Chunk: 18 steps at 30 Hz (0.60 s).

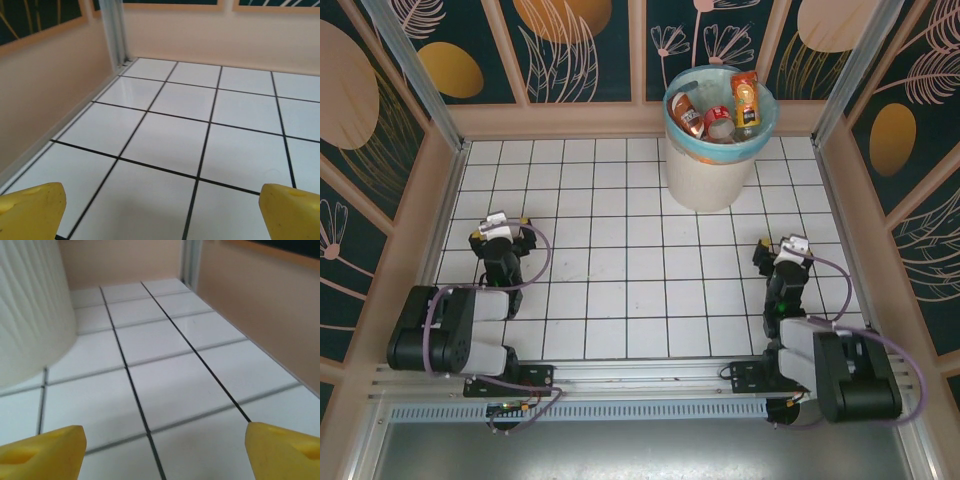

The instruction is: Put the plastic bottles in the bin

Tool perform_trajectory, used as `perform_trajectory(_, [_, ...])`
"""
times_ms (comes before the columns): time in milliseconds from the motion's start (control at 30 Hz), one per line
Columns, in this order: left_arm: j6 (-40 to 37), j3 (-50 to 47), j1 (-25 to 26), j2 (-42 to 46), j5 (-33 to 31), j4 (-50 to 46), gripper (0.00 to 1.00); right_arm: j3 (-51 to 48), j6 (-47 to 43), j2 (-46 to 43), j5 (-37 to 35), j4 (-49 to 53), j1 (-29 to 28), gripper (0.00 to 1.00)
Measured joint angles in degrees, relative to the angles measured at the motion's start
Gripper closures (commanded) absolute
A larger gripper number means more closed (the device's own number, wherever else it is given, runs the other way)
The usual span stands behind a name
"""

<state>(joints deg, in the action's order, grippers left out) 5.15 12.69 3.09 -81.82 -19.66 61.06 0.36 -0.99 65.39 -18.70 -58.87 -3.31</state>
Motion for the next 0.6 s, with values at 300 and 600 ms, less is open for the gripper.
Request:
perform_trajectory(300, [0.24,-0.37,-1.49,-5.03,3.76,9.60,0.01,1.01,1.88,14.93,6.97,-22.43,3.37,0.17])
perform_trajectory(600, [0.26,-0.37,-1.49,-5.03,4.26,10.88,0.01,4.11,4.81,24.24,8.37,-26.27,5.11,0.01])
